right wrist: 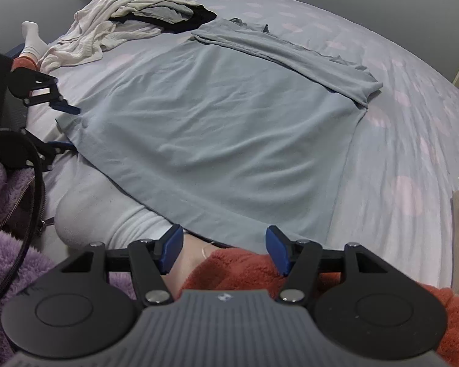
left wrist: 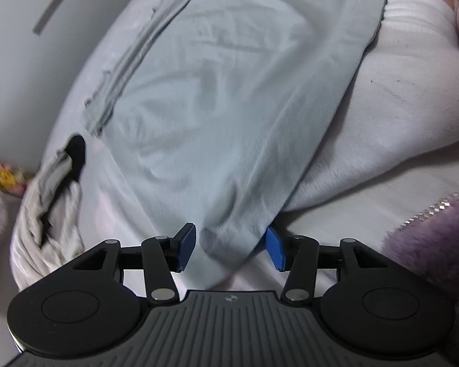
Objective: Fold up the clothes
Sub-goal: 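Move both open tools to the hem of the grey-blue shirt, then pinch the shirt hem with the left tool while the right tool pinches it too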
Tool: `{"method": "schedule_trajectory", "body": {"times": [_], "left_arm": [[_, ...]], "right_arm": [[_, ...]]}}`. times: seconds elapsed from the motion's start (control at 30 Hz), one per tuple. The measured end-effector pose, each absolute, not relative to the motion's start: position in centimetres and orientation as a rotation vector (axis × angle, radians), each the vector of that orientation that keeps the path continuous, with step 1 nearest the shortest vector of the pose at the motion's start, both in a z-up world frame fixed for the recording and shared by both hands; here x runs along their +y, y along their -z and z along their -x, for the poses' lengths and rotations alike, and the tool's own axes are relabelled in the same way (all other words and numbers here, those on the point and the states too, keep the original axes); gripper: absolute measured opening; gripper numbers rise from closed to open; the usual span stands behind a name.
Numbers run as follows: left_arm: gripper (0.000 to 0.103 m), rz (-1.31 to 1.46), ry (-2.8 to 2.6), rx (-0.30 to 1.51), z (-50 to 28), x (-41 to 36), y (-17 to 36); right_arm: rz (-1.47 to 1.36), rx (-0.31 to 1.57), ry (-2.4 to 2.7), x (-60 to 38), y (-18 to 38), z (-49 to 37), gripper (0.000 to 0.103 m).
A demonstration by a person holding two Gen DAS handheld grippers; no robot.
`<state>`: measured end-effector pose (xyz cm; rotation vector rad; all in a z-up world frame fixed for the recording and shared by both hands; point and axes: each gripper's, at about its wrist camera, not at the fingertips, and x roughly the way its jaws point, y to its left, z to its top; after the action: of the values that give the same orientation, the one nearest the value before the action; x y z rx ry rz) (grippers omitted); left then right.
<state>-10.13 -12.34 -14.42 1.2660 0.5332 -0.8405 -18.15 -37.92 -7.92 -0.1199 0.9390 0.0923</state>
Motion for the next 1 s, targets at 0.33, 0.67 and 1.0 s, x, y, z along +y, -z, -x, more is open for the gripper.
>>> {"method": "schedule_trajectory", "body": {"times": [0.33,0.67,1.0], "left_arm": [[0.006,-0.966,0.834,0.525,7.5,-11.3,10.7],[0.006,-0.647,0.844,0.539,5.5,-10.7,7.5],[0.006,-0.537,0.824,0.58,4.2,-10.0,7.5]], "right_arm": [[0.261,0.967,-0.172,-35.3,8.7,16.9,0.065],[0.497,0.958,-0.251,-31.8,10.2,14.2,0.064],[0.651,1.0,-0.101,-33.4,11.4,11.7,0.056]]}}
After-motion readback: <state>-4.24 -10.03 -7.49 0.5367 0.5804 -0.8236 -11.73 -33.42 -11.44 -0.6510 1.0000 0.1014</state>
